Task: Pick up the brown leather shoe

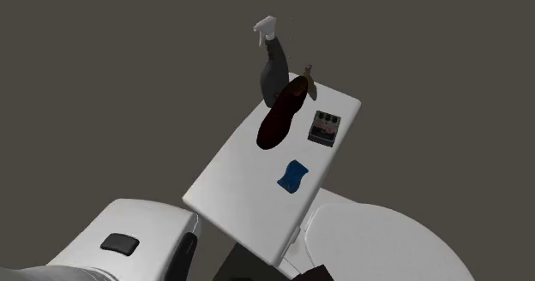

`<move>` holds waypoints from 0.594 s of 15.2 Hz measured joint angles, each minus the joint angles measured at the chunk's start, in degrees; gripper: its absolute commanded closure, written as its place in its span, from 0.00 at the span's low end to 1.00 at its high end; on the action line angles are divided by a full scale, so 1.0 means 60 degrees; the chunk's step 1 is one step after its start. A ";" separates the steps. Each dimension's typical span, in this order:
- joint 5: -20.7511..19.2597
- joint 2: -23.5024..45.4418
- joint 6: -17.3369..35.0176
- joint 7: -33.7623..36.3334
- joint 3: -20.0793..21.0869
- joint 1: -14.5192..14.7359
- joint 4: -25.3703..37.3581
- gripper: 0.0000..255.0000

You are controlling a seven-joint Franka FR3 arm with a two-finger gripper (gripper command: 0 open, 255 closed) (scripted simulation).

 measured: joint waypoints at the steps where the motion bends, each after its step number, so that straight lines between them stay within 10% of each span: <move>1: 0.0000 0.0000 0.0000 0.0000 0.0000 0.0000 0.0000 0.00; 9: -0.0109 0.2361 0.1102 0.0259 -0.0662 -0.0637 0.1358 0.00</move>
